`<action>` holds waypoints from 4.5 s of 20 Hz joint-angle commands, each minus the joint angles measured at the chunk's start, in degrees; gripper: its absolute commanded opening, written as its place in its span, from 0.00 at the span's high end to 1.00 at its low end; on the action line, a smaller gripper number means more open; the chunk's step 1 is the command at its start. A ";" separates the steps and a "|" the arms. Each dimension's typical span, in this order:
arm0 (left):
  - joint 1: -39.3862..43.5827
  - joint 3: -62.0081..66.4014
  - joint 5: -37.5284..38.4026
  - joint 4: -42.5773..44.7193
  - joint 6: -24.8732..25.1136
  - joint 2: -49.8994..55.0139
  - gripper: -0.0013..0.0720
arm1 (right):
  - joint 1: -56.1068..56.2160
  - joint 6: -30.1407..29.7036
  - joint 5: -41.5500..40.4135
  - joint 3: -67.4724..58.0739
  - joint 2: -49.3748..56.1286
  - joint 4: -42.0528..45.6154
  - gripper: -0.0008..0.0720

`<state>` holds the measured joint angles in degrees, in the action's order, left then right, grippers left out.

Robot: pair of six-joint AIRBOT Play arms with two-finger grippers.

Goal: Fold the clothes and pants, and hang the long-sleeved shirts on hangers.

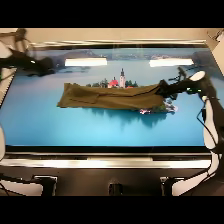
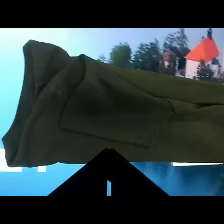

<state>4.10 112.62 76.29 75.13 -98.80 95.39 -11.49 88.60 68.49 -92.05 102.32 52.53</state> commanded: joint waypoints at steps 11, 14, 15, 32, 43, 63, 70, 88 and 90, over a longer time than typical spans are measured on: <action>37.11 0.04 -38.23 -0.63 -41.35 20.04 0.97 | -9.75 1.57 8.83 -0.20 -11.67 2.01 0.95; 39.50 0.04 -46.64 -6.69 -45.16 24.06 0.97 | -9.75 1.62 9.97 -0.20 -13.22 1.99 0.95; 40.02 0.07 -48.00 -8.83 -46.16 25.42 0.97 | -9.75 1.62 10.08 -0.20 -13.88 2.01 0.95; 40.13 3.30 -41.88 -11.58 -58.80 32.57 0.97 | -9.73 3.37 15.23 -0.20 -24.65 -3.34 0.95; 30.23 5.86 -29.38 -8.90 -37.51 14.36 0.97 | -2.64 10.75 7.45 -0.09 -23.80 -3.17 0.95; 5.97 5.81 4.50 6.56 -8.35 -9.29 0.97 | 37.16 48.83 -48.74 -0.13 0.07 0.68 0.96; 5.97 4.66 4.28 6.56 -8.09 -9.20 0.97 | 40.02 50.73 -53.09 -0.13 3.56 -0.44 0.96; 5.97 2.51 2.14 6.56 -8.13 -9.07 0.97 | 43.98 47.84 -55.39 -0.13 2.29 -4.04 0.31; 5.99 2.49 1.70 6.56 -8.13 -9.07 0.96 | 42.95 42.03 -54.45 -0.13 -0.72 -4.02 0.31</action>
<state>10.13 115.15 78.50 81.67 -106.94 86.30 32.18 136.62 13.28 -92.12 104.68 48.80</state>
